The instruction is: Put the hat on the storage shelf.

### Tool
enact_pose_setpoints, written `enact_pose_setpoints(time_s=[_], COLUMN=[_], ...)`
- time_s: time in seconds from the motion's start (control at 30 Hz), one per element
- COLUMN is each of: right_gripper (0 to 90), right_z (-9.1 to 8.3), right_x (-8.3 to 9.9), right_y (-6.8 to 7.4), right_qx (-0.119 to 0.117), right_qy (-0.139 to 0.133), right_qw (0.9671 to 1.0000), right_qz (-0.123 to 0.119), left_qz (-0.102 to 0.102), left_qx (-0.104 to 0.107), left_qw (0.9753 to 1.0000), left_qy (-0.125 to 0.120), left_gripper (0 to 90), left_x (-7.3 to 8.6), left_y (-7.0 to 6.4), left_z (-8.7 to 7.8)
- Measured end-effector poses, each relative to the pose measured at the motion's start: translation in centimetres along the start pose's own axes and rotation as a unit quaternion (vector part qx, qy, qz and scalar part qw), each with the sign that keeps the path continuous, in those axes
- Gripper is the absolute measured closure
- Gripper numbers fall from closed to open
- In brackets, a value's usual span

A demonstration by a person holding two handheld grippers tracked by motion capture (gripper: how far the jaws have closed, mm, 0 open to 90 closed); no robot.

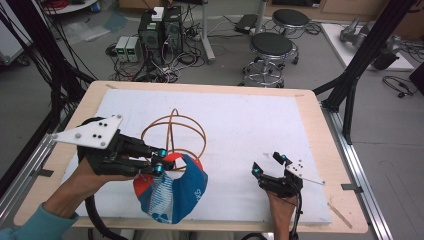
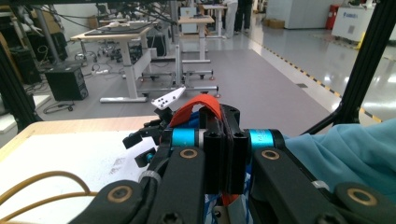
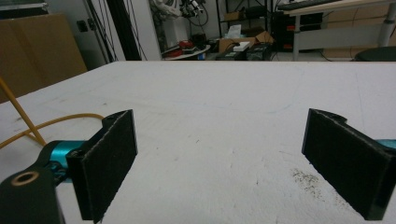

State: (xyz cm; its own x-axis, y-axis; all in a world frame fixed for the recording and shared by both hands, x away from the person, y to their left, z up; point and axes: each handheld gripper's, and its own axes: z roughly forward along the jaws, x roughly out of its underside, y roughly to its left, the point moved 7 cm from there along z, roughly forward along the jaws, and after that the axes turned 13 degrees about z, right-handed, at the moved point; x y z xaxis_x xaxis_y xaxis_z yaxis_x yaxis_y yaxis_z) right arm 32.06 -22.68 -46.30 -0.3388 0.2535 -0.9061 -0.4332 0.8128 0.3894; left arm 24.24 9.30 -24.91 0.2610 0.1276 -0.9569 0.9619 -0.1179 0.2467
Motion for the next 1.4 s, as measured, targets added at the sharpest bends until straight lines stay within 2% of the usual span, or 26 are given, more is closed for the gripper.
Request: enact_pose_setpoints(time_s=[0.1,0.43,0.47,0.53,0.67,0.73,0.83,0.93,1.03,1.07,1.1,1.17,1.33,1.4], right_gripper=[9.2,9.3,9.3,9.2,9.2,9.3,9.2,9.2,9.2,9.2,9.3,9.2,9.2,9.3], right_z=[0.0,0.0,0.0,0.0,0.0,0.0,0.0,0.0,0.0,0.0,0.0,0.0,-0.1,-0.1], right_x=[0.0,0.0,0.0,0.0,0.0,0.0,0.0,0.0,0.0,0.0,0.0,0.0,0.0,0.0], right_y=[0.0,0.0,0.0,0.0,-0.1,-0.1,-0.1,-0.1,-0.1,-0.1,-0.1,-0.1,-0.1,-0.1], right_qx=[-0.001,0.000,0.000,-0.001,0.000,0.000,0.000,-0.001,-0.001,-0.001,-0.001,0.000,-0.001,-0.002], right_qy=[-0.001,0.000,0.000,-0.001,0.001,0.000,0.000,0.001,0.001,0.001,0.001,0.000,-0.001,-0.002], right_qw=[1.0000,1.0000,1.0000,1.0000,1.0000,1.0000,1.0000,1.0000,1.0000,1.0000,1.0000,1.0000,1.0000,1.0000], right_qz=[0.000,0.000,0.000,0.002,0.004,0.003,0.003,0.004,0.007,0.007,0.006,0.006,0.007,0.005], left_qz=[0.001,0.000,-0.001,-0.002,-0.004,-0.005,-0.005,-0.009,-0.010,-0.014,-0.014,-0.020,-0.021,-0.025], left_qx=[-0.004,-0.022,-0.031,-0.033,-0.054,-0.057,-0.074,-0.102,-0.110,-0.124,-0.124,-0.137,-0.150,-0.164], left_qw=[1.0000,0.9997,0.9995,0.9994,0.9984,0.9982,0.9972,0.9947,0.9937,0.9920,0.9920,0.9900,0.9878,0.9852], left_qy=[0.000,0.009,0.010,0.009,0.019,0.015,0.012,0.015,0.017,0.023,0.023,0.027,0.037,0.042], left_gripper=[88.3,88.3,88.3,88.3,88.3,88.3,88.3,88.3,88.3,88.3,88.3,88.3,88.3,88.2], left_x=[-0.2,-0.5,-0.6,-0.7,-1.0,-1.2,-1.4,-1.5,-1.4,-1.2,-1.2,-0.9,-0.5,-0.3], left_y=[0.5,2.2,2.7,3.0,4.4,4.6,5.6,6.9,7.4,7.9,7.9,8.3,8.5,8.9], left_z=[0.6,0.7,0.5,0.4,0.0,0.0,-0.2,-0.4,-0.6,-0.8,-0.8,-1.4,-1.9,-2.4])
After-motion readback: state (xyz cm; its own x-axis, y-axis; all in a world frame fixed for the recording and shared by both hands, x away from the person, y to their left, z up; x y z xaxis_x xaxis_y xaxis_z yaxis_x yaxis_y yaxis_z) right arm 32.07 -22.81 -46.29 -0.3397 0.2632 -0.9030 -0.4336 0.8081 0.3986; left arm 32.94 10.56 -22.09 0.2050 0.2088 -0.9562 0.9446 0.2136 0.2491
